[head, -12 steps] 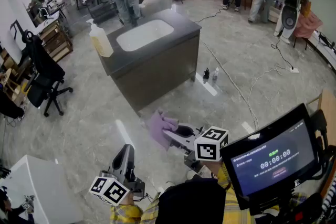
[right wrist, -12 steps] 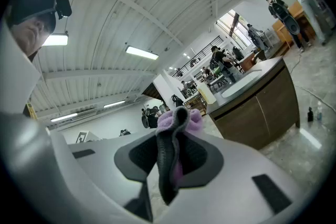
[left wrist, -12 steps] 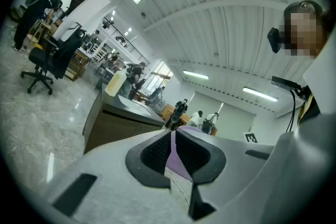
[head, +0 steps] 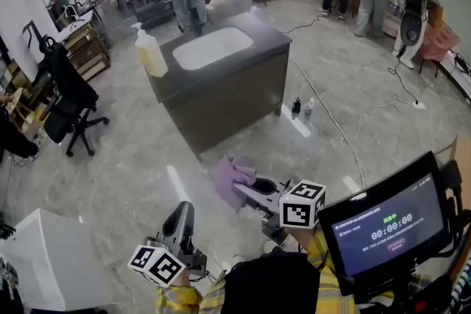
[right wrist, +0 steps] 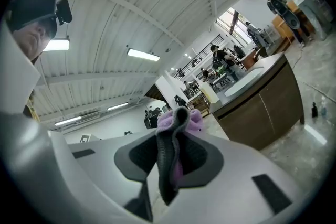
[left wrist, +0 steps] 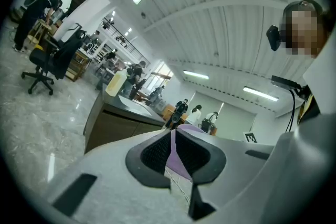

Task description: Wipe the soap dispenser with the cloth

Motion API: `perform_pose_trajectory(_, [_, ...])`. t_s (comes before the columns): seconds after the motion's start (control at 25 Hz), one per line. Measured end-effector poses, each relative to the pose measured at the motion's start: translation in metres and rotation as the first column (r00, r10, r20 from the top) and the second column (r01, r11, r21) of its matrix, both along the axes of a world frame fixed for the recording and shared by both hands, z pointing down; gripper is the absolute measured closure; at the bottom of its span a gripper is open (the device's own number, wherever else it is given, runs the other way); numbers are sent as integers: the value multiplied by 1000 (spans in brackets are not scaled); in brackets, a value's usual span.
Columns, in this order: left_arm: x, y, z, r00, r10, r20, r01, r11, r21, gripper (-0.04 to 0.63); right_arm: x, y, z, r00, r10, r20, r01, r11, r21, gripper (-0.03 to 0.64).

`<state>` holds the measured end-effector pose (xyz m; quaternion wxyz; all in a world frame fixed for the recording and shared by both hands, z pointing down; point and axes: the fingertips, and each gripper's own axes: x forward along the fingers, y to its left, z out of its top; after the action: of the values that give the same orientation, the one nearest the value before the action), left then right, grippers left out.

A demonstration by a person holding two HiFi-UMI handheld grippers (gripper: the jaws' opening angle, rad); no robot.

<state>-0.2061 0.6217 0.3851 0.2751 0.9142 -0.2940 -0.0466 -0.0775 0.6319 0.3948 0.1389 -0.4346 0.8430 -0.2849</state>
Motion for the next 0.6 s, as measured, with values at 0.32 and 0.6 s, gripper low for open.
perform_pose_trajectory(0.32, [-1, 1, 0, 1000, -26, 10, 26, 1000, -6, 566, 5, -1, 4, 1000, -11, 20, 11, 1000, -20, 537])
perform_pose_trajectory(0.6, [3, -3, 1, 998, -59, 16, 60, 998, -15, 566, 14, -7, 6, 999, -31, 29, 32, 999, -39, 537])
